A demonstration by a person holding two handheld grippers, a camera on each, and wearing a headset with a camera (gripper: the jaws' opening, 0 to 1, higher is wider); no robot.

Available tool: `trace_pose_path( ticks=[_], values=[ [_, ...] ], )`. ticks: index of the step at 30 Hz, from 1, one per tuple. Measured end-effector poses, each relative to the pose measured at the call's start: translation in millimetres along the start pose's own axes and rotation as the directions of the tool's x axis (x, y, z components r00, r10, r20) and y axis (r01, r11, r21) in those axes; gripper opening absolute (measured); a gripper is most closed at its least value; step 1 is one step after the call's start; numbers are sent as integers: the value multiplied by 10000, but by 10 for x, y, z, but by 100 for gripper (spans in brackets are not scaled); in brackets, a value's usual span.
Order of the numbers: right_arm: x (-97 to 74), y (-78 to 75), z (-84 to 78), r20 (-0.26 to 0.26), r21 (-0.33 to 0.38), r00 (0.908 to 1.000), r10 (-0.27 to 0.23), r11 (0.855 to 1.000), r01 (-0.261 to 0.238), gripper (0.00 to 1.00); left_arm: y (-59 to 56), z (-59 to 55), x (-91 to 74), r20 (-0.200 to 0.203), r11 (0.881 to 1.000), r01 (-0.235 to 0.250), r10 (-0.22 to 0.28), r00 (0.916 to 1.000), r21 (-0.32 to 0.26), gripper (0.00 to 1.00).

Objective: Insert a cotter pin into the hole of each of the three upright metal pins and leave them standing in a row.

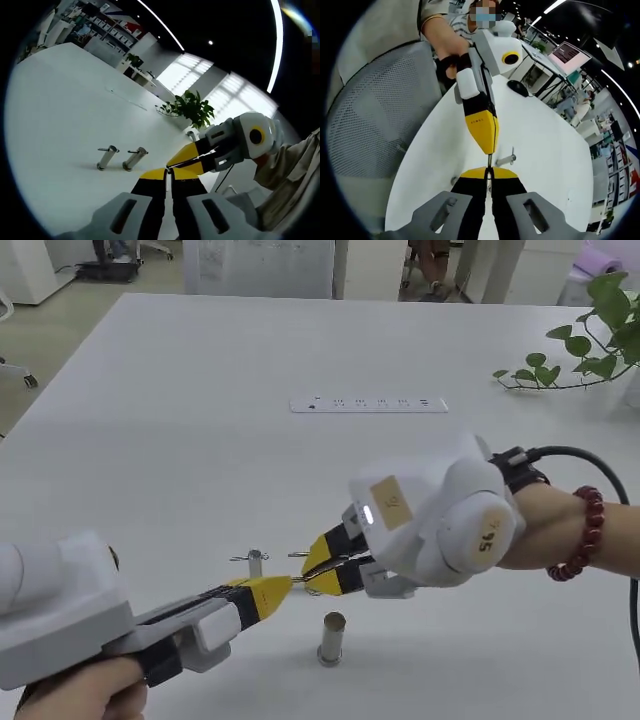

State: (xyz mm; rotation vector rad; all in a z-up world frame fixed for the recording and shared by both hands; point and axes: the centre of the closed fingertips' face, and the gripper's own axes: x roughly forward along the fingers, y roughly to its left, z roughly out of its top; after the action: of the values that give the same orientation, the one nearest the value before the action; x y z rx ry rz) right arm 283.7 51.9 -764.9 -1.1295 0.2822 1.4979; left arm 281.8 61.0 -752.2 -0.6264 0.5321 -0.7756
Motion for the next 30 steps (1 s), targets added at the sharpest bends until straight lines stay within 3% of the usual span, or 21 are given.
trace_pose_path(
  ticks=[12,19,21,26,30],
  values=[
    [-7,-20,19,158,142,9998,-76,9999,74,4,-10,35,-11,-67,9991,-75,78,9999,427,0],
    [-44,-47,13,417,757,9991,-79,9971,48,8,0,12,-23,-287,9923,-83,119,9995,1235,0],
    [-54,-32,24,619,1279,9981,11,9917,-90,9,-4,1,-28,-350,9861,-39,98,9993,1661,0],
    [-83,-12,10,827,1824,9963,213,9826,-361,10,-6,-9,-40,-501,9667,15,118,9987,2560,0],
    [-103,47,18,1118,2492,9919,595,9646,-859,10,-35,-21,-53,-695,9489,256,-39,9976,3146,0]
  ],
)
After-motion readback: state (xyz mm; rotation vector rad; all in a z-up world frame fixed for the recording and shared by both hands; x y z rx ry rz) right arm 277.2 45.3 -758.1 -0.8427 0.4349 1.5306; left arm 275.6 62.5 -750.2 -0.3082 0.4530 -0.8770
